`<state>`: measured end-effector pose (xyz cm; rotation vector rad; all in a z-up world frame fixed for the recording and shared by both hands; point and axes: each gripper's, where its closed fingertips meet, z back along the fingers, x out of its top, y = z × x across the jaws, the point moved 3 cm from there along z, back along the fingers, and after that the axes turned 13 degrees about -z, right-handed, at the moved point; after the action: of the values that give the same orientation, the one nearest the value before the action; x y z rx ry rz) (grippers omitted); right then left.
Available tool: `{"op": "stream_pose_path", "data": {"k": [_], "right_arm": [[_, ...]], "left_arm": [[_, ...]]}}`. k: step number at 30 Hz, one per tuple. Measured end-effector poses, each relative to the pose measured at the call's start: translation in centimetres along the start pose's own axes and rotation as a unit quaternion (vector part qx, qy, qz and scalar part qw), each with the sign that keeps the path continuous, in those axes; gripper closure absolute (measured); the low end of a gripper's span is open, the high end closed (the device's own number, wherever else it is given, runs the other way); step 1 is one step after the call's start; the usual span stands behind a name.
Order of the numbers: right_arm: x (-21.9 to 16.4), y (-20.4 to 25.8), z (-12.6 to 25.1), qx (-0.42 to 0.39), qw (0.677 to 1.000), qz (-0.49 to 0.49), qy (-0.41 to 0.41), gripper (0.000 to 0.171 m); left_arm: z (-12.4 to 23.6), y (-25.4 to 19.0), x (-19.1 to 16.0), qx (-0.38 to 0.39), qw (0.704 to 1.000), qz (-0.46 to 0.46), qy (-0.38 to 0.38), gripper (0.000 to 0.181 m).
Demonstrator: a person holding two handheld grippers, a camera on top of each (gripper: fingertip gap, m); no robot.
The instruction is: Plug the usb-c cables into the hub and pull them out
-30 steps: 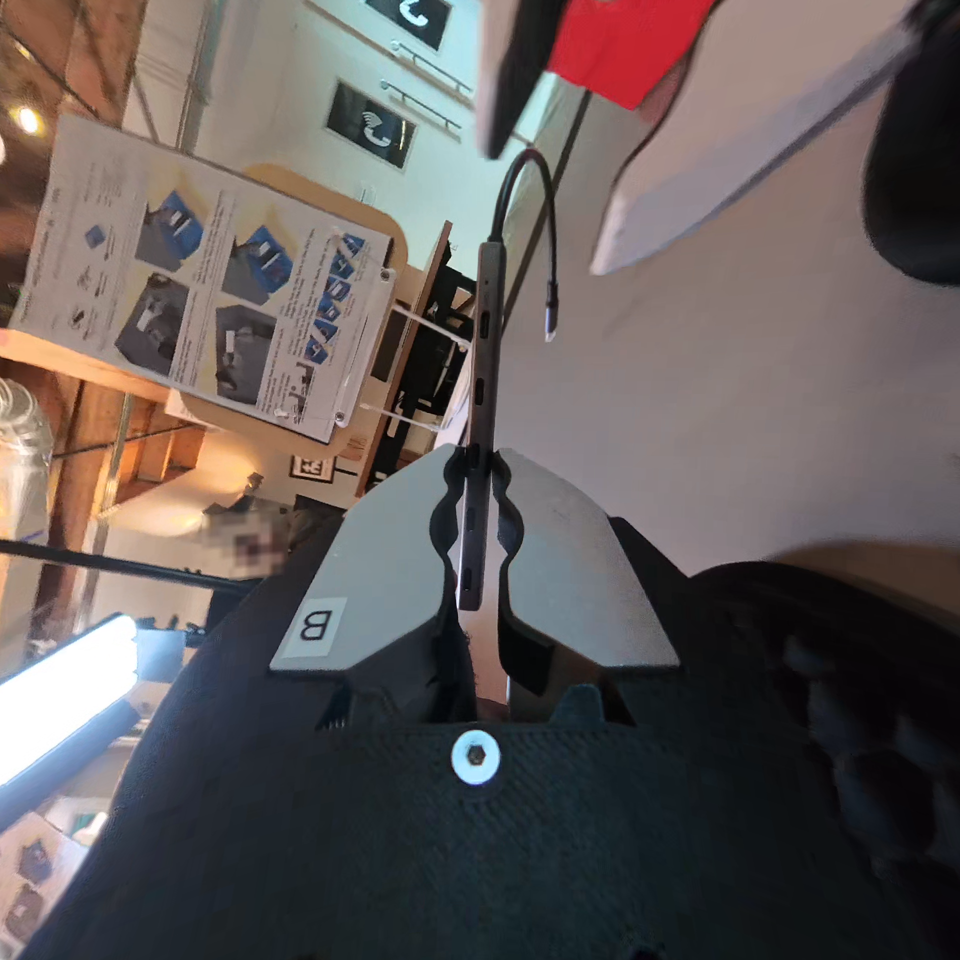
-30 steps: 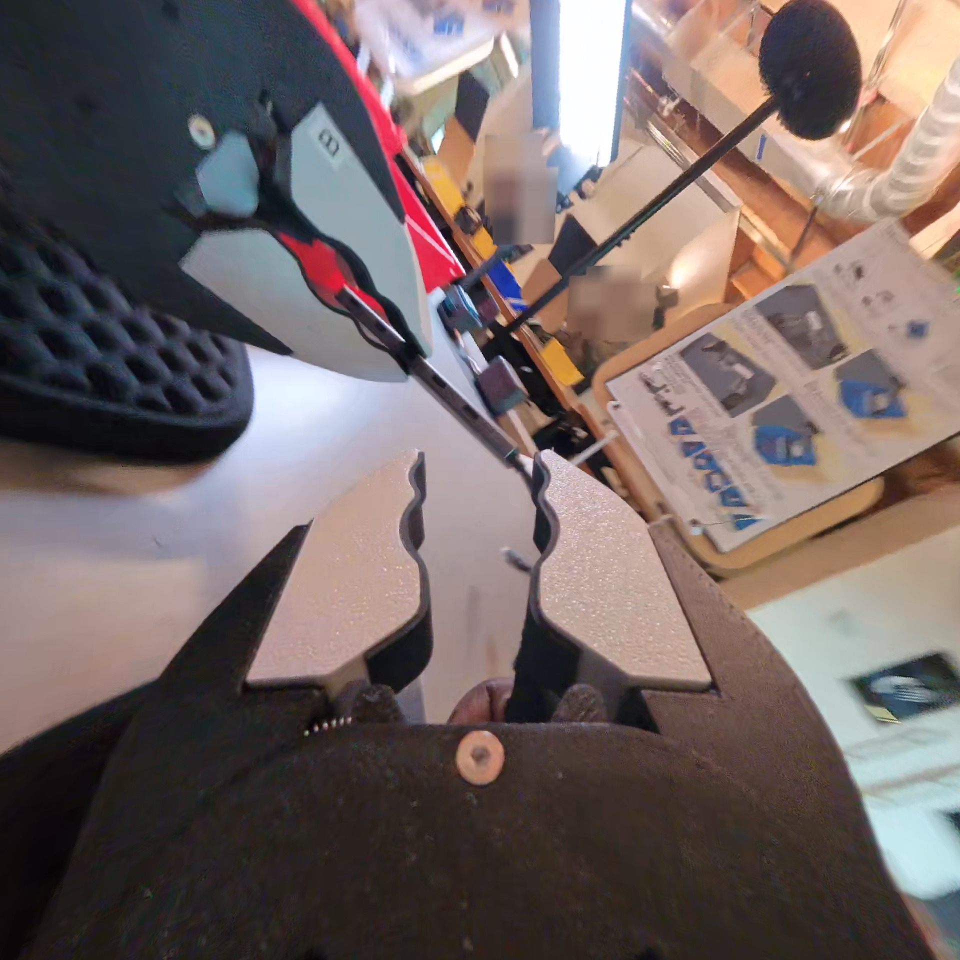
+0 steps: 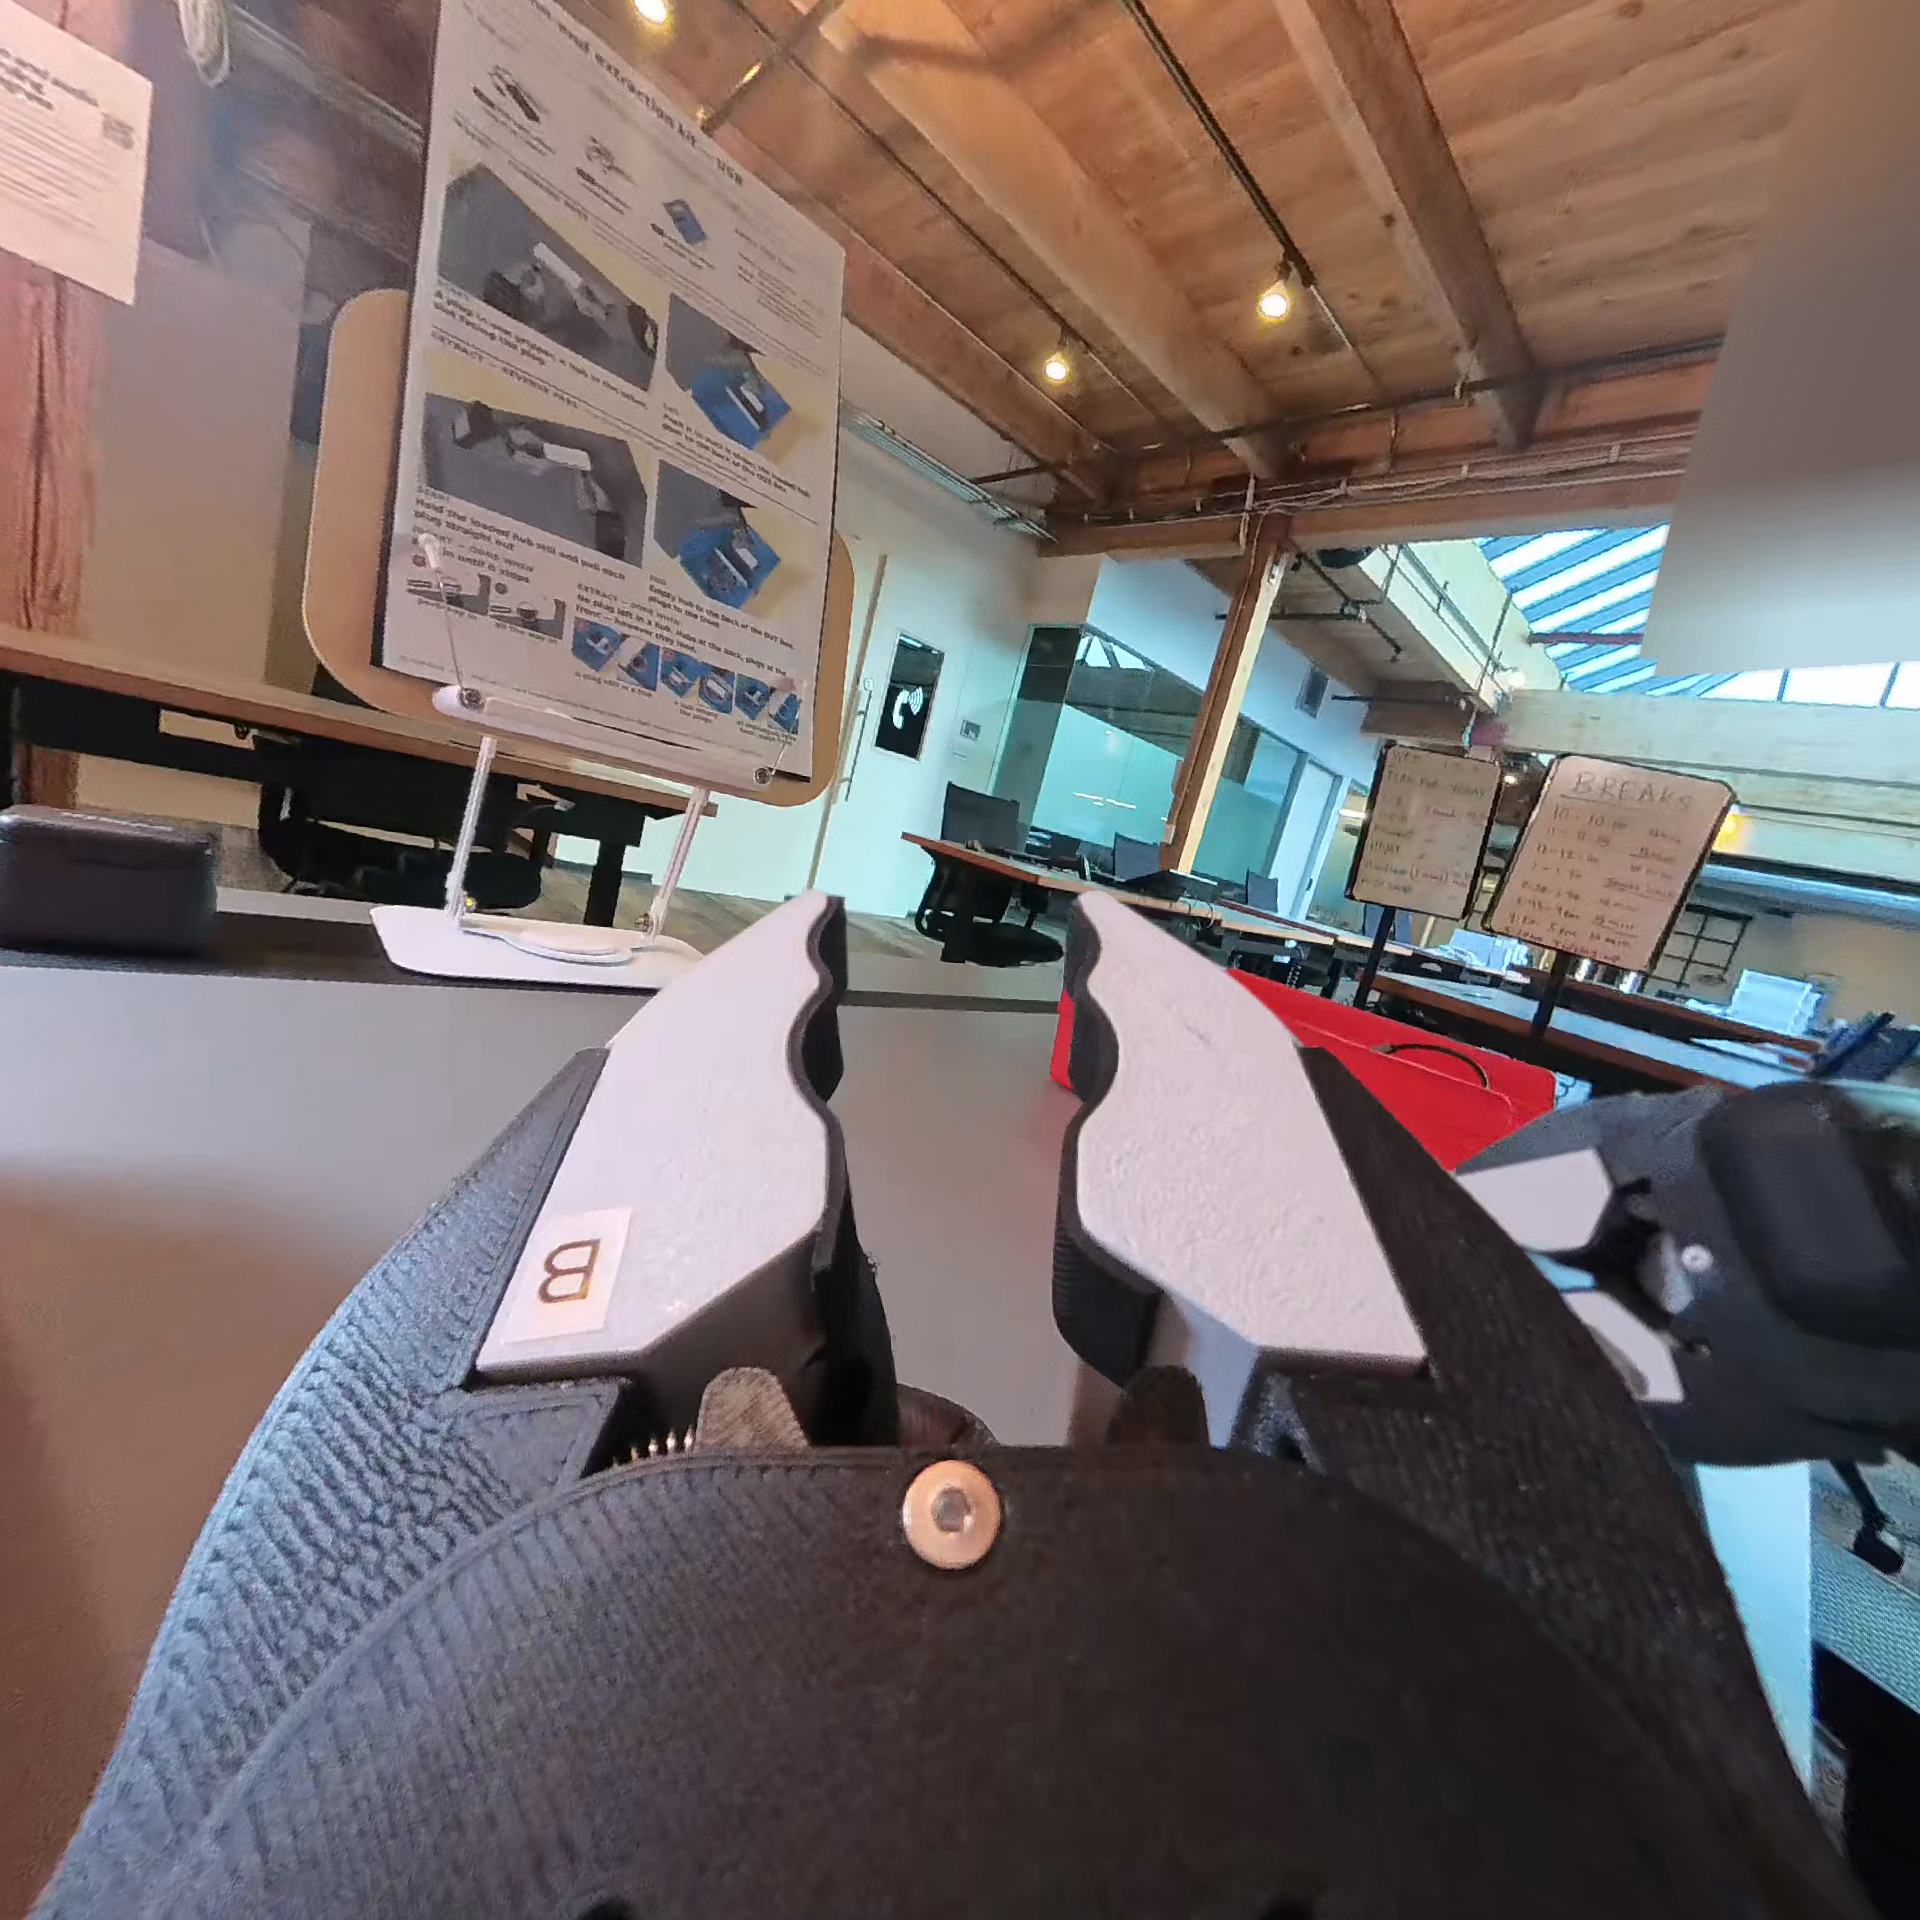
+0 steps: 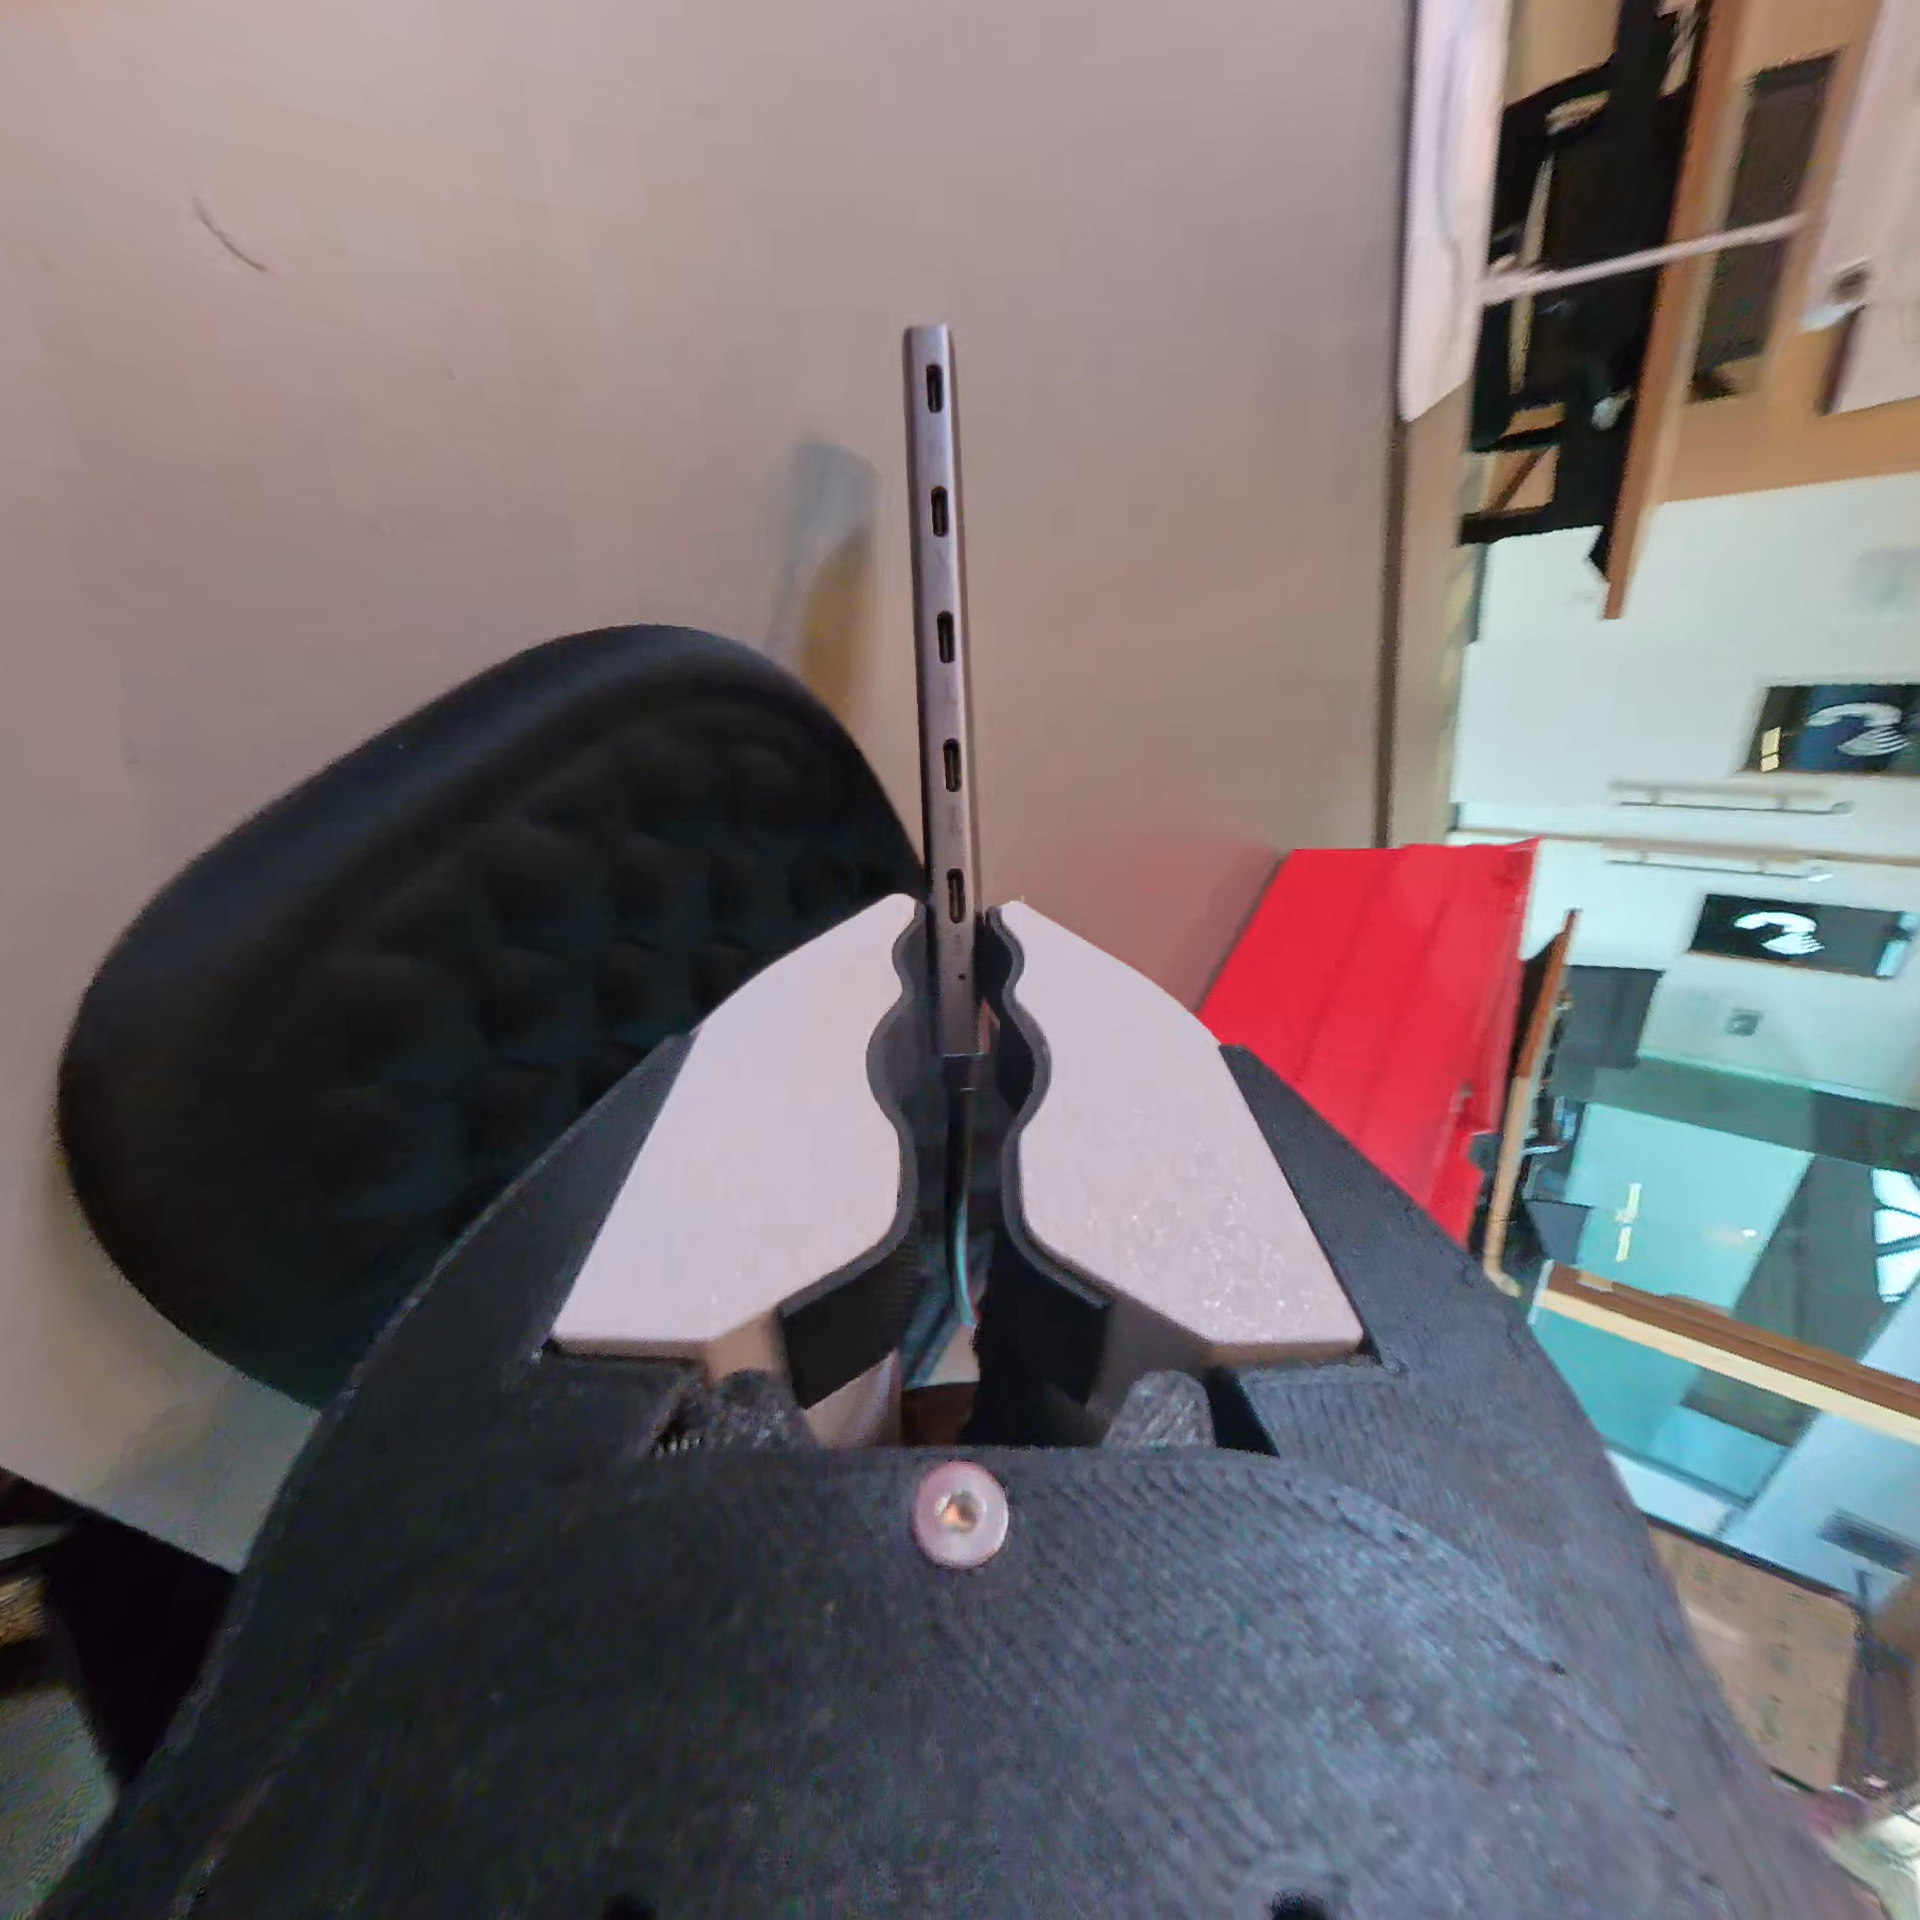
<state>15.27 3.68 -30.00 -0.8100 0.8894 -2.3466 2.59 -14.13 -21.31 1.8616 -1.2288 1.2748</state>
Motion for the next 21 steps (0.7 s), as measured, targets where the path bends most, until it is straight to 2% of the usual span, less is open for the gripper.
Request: {"op": "stream_pose_path", "data": {"k": [2, 5, 8, 10, 11, 13, 15, 17, 18, 21], "right_arm": [[-0.2, 0.7, -0.7, 0.015, 1.0, -0.015, 0.011, 0.161], [0.1, 0.5, -0.8, 0.051, 0.997, -0.055, -0.022, 0.159], [0.8, 0.5, 0.4, 0.176, 0.972, -0.139, -0.072, 0.133], [2.3, 0.0, 1.8, 0.26, 0.934, -0.191, -0.154, 0.114], [3.2, -0.8, 2.5, 0.284, 0.907, -0.216, -0.223, 0.104], [4.2, -3.1, 3.5, 0.309, 0.832, -0.278, -0.366, 0.104], [3.7, -6.6, 3.6, 0.3, 0.738, -0.378, -0.472, 0.114], [1.9, -9.7, 2.7, 0.284, 0.642, -0.478, -0.528, 0.118], [0.8, -10.7, 2.1, 0.272, 0.605, -0.514, -0.544, 0.117], [-1.4, -12.2, 1.1, 0.251, 0.533, -0.578, -0.565, 0.118]], "left_arm": [[0.1, 0.2, 0.0, -0.001, 1.0, 0.011, -0.004, 0.141], [0.0, 0.1, -0.1, -0.005, 1.0, 0.014, 0.002, 0.141], [-0.1, -0.2, -0.2, -0.01, 1.0, 0.002, 0.006, 0.141], [-0.2, -0.4, -0.3, -0.014, 1.0, -0.005, 0.008, 0.141], [-0.2, -0.5, -0.3, -0.017, 1.0, -0.006, 0.01, 0.141], [-0.3, -0.5, -0.3, -0.017, 1.0, -0.007, 0.011, 0.141], [-0.3, -0.5, -0.3, -0.018, 1.0, -0.008, 0.01, 0.142], [-0.3, -0.6, -0.3, -0.02, 1.0, -0.01, 0.011, 0.142], [-0.3, -0.7, -0.3, -0.022, 1.0, -0.01, 0.013, 0.142], [-0.5, -1.0, -0.5, -0.043, 0.998, 0.0, 0.04, 0.142]]}}
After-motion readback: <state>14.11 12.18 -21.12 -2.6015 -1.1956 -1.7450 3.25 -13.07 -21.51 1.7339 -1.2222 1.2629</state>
